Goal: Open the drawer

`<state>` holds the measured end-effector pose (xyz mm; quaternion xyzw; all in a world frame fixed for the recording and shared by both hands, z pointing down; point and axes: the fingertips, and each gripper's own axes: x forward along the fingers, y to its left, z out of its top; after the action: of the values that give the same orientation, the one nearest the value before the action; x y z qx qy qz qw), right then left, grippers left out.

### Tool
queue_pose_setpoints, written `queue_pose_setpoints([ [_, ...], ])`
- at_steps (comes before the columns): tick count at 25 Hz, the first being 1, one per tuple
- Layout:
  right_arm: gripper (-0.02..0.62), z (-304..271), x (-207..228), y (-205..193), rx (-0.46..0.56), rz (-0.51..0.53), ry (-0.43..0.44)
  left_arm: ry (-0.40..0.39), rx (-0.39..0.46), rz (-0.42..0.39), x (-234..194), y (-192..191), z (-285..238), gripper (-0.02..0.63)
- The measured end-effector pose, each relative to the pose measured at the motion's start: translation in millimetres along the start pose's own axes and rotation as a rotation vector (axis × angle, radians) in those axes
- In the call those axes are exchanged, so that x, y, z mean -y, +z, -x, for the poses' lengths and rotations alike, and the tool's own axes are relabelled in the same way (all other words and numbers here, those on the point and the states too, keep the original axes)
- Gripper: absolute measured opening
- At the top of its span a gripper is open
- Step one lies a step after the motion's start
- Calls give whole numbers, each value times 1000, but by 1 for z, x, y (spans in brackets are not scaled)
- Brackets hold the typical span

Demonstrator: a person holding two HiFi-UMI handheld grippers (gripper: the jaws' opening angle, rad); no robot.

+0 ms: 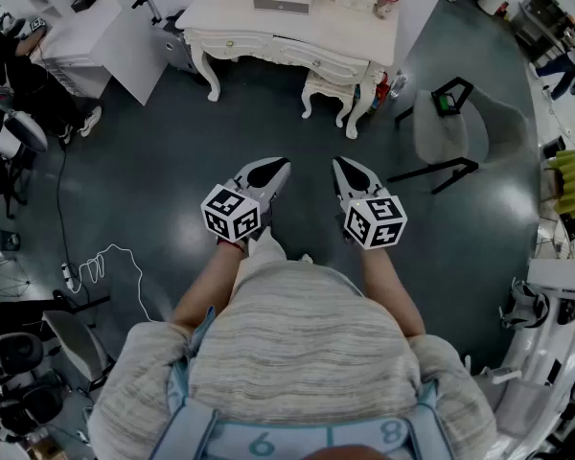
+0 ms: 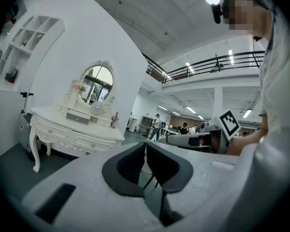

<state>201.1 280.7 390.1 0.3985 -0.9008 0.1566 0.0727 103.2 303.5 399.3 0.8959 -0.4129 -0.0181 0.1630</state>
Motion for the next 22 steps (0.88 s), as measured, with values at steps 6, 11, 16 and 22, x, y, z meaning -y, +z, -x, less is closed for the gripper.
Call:
queue_pose_setpoints([
  [6,8,0,1,5,21,-1,14,-7,3,6,-1,4,-6,28],
  [11,10,-1,0,4,32,-23,58,-1,6,3,0,6,-11,28],
  [16,11,-7,1,8,28,-15,68,10,14,-2,-4,11,-14,28],
  [22,11,-20,7,14,27,-10,66,15,15,-3,-15,15,-18,28],
])
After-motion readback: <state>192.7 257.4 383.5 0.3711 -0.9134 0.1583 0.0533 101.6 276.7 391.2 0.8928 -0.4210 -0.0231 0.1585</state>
